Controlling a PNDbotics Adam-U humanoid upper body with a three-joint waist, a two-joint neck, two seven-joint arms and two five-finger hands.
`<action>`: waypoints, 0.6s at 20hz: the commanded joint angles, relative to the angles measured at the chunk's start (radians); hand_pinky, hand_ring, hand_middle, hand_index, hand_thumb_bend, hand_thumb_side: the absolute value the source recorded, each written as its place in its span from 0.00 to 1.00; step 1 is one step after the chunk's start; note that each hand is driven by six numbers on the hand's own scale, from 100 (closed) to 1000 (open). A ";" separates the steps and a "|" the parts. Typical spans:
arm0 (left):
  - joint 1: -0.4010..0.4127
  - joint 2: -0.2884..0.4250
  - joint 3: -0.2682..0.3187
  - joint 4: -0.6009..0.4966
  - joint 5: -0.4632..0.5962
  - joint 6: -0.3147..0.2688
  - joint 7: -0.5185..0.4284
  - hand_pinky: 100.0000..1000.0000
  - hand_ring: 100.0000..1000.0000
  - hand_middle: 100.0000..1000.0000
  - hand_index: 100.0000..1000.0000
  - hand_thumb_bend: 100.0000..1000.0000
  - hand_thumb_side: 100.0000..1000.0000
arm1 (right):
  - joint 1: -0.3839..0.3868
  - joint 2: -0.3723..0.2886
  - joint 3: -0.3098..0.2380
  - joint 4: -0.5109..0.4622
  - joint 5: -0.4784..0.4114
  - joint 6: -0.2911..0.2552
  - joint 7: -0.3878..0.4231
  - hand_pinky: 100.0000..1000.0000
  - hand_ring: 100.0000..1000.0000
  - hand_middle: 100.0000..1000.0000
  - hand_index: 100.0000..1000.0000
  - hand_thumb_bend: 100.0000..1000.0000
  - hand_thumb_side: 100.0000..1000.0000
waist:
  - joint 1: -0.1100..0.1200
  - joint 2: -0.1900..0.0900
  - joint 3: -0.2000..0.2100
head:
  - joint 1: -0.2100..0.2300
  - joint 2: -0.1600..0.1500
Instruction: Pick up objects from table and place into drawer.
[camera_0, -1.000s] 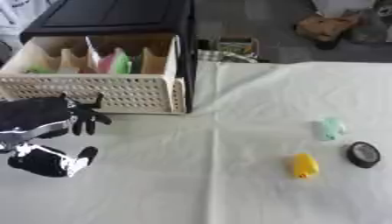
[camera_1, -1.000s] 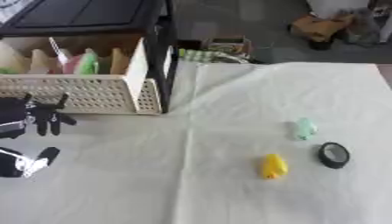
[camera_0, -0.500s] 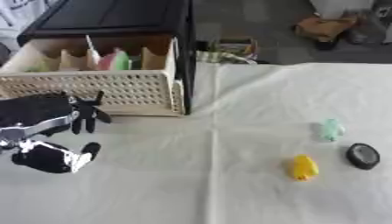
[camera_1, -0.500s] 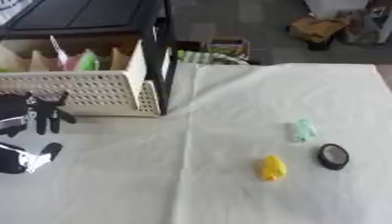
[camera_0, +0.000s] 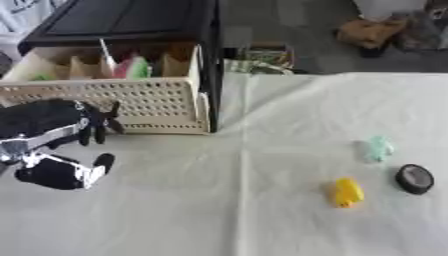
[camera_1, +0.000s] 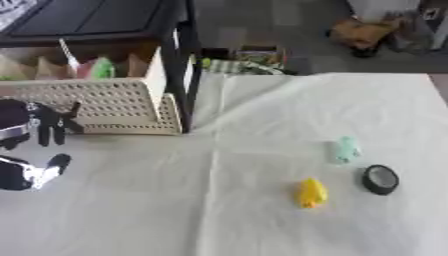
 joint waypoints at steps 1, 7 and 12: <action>-0.024 0.015 0.003 0.015 -0.012 0.010 0.007 0.23 0.52 0.54 0.84 0.01 0.34 | -0.006 -0.015 -0.010 -0.017 -0.006 -0.003 0.007 0.65 0.66 0.37 0.75 0.17 1.00 | -0.001 -0.017 -0.003 | 0.005 -0.014; -0.048 0.003 -0.005 0.047 -0.019 0.007 0.022 0.22 0.51 0.53 0.83 0.01 0.34 | -0.004 -0.013 -0.012 -0.017 -0.006 -0.004 0.011 0.65 0.66 0.37 0.75 0.17 1.00 | -0.001 -0.016 -0.002 | 0.006 -0.014; -0.071 -0.003 -0.006 0.072 -0.027 0.012 0.044 0.23 0.52 0.55 0.83 0.01 0.34 | -0.010 -0.014 -0.011 -0.017 -0.009 -0.004 0.015 0.65 0.66 0.37 0.75 0.17 1.00 | -0.001 -0.013 -0.006 | 0.007 -0.016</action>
